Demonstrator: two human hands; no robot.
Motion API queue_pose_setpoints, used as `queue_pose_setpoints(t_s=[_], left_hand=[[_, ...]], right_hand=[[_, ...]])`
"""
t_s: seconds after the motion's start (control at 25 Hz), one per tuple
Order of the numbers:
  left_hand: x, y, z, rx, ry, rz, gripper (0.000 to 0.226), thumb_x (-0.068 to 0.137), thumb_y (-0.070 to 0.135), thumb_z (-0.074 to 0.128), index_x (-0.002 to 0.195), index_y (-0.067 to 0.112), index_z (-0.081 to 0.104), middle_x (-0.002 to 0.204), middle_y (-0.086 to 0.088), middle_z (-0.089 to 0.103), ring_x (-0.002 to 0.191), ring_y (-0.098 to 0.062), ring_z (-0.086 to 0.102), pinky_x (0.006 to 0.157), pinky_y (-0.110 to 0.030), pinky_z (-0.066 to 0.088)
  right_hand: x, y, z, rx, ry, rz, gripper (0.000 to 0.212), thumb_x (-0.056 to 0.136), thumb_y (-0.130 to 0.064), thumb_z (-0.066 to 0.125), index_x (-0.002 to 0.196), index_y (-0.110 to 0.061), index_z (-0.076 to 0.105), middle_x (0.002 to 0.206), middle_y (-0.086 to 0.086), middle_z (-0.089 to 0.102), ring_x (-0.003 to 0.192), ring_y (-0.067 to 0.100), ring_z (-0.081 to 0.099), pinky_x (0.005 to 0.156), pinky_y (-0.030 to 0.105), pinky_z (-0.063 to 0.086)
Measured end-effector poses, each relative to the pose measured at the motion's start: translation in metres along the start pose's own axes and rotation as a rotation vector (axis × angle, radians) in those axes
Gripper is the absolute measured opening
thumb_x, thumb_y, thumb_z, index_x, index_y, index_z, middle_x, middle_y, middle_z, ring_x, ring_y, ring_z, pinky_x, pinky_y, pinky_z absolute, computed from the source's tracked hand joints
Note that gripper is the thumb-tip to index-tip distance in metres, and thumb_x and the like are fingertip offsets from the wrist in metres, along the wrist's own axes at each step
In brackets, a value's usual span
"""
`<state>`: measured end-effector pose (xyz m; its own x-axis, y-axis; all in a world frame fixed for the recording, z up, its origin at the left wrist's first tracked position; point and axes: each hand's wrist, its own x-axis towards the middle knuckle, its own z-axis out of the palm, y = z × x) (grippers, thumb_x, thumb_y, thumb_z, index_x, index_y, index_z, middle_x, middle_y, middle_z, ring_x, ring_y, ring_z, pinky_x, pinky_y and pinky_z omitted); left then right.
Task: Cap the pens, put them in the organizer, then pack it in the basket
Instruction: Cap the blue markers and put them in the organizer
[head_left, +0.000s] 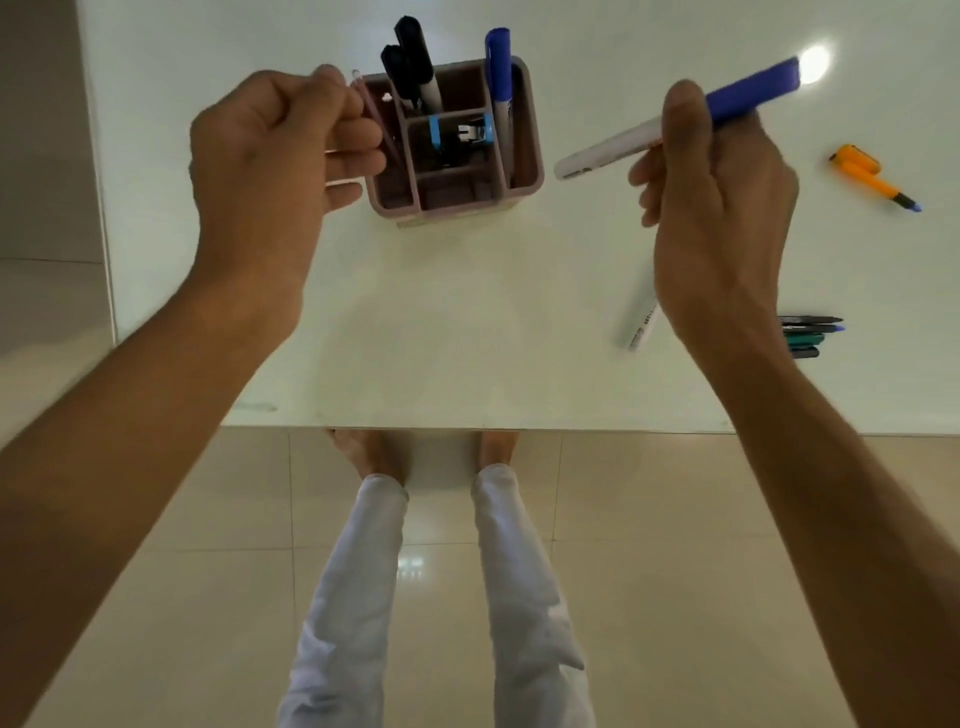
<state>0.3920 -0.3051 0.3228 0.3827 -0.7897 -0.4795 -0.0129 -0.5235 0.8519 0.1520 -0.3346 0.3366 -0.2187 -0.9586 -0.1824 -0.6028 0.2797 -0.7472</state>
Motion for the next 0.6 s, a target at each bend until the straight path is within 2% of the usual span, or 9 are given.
queue_pose_setpoints(t_s=[0.08, 0.16, 0.24, 0.32, 0.36, 0.44, 0.52, 0.6], left_hand=[[0.001, -0.002, -0.003, 0.094, 0.01, 0.067, 0.019, 0.106, 0.033, 0.06, 0.104, 0.019, 0.072, 0.091, 0.009, 0.079, 0.092, -0.01, 0.079, 0.091, -0.035, 0.064], [0.009, 0.005, 0.003, 0.26, -0.006, 0.265, 0.026, 0.103, 0.037, 0.063, 0.11, 0.013, 0.072, 0.094, 0.012, 0.076, 0.089, 0.0, 0.075, 0.088, -0.023, 0.061], [0.026, 0.021, 0.02, 0.483, -0.076, 0.441, 0.035, 0.101, 0.044, 0.063, 0.116, 0.014, 0.071, 0.101, 0.016, 0.07, 0.086, 0.013, 0.064, 0.085, -0.004, 0.048], [0.047, 0.036, 0.042, 0.673, -0.198, 0.469, 0.042, 0.1, 0.052, 0.062, 0.127, 0.02, 0.067, 0.114, 0.015, 0.067, 0.093, 0.014, 0.058, 0.086, 0.002, 0.037], [0.059, 0.042, 0.053, 0.749, -0.245, 0.482, 0.045, 0.099, 0.054, 0.062, 0.132, 0.024, 0.063, 0.124, 0.011, 0.066, 0.103, 0.009, 0.058, 0.09, -0.002, 0.036], [0.08, 0.047, 0.072, 0.878, -0.325, 0.518, 0.048, 0.099, 0.052, 0.064, 0.14, 0.027, 0.058, 0.138, 0.003, 0.064, 0.116, -0.011, 0.06, 0.099, -0.018, 0.039], [0.096, 0.044, 0.083, 1.024, -0.417, 0.515, 0.047, 0.1, 0.047, 0.066, 0.141, 0.025, 0.058, 0.139, -0.004, 0.066, 0.113, -0.022, 0.063, 0.102, -0.031, 0.043], [0.102, 0.042, 0.088, 1.095, -0.455, 0.552, 0.04, 0.1, 0.043, 0.066, 0.134, 0.022, 0.064, 0.129, -0.008, 0.071, 0.1, -0.024, 0.062, 0.095, -0.032, 0.043]], right_hand=[[0.015, -0.003, 0.006, -0.034, 0.041, -0.133, 0.035, 0.11, -0.034, 0.047, 0.103, -0.004, 0.064, 0.079, 0.001, 0.068, 0.069, 0.013, 0.068, 0.072, 0.026, 0.061], [0.024, -0.006, 0.017, -0.024, 0.073, -0.222, 0.027, 0.107, -0.035, 0.053, 0.103, -0.009, 0.061, 0.081, 0.007, 0.071, 0.072, 0.018, 0.072, 0.075, 0.031, 0.062], [0.028, -0.011, 0.028, -0.015, 0.068, -0.247, 0.029, 0.104, -0.036, 0.058, 0.109, -0.008, 0.06, 0.084, 0.009, 0.073, 0.074, 0.019, 0.073, 0.076, 0.031, 0.062], [0.031, -0.014, 0.035, -0.063, 0.03, -0.244, 0.036, 0.103, -0.036, 0.061, 0.116, -0.003, 0.062, 0.084, 0.003, 0.071, 0.076, 0.018, 0.074, 0.077, 0.027, 0.062], [0.031, -0.016, 0.038, -0.098, -0.004, -0.235, 0.036, 0.103, -0.034, 0.063, 0.117, -0.002, 0.062, 0.084, -0.001, 0.069, 0.076, 0.017, 0.073, 0.076, 0.023, 0.061], [0.033, -0.018, 0.042, -0.156, -0.084, -0.203, 0.033, 0.104, -0.032, 0.064, 0.119, -0.002, 0.062, 0.086, -0.003, 0.067, 0.077, 0.016, 0.071, 0.076, 0.019, 0.058], [0.034, -0.016, 0.046, -0.197, -0.168, -0.159, 0.028, 0.105, -0.028, 0.062, 0.118, -0.004, 0.062, 0.087, 0.0, 0.066, 0.075, 0.016, 0.067, 0.077, 0.021, 0.056], [0.037, -0.014, 0.051, -0.24, -0.223, -0.134, 0.023, 0.106, -0.025, 0.061, 0.119, -0.006, 0.062, 0.089, 0.002, 0.065, 0.073, 0.016, 0.065, 0.073, 0.019, 0.054]])
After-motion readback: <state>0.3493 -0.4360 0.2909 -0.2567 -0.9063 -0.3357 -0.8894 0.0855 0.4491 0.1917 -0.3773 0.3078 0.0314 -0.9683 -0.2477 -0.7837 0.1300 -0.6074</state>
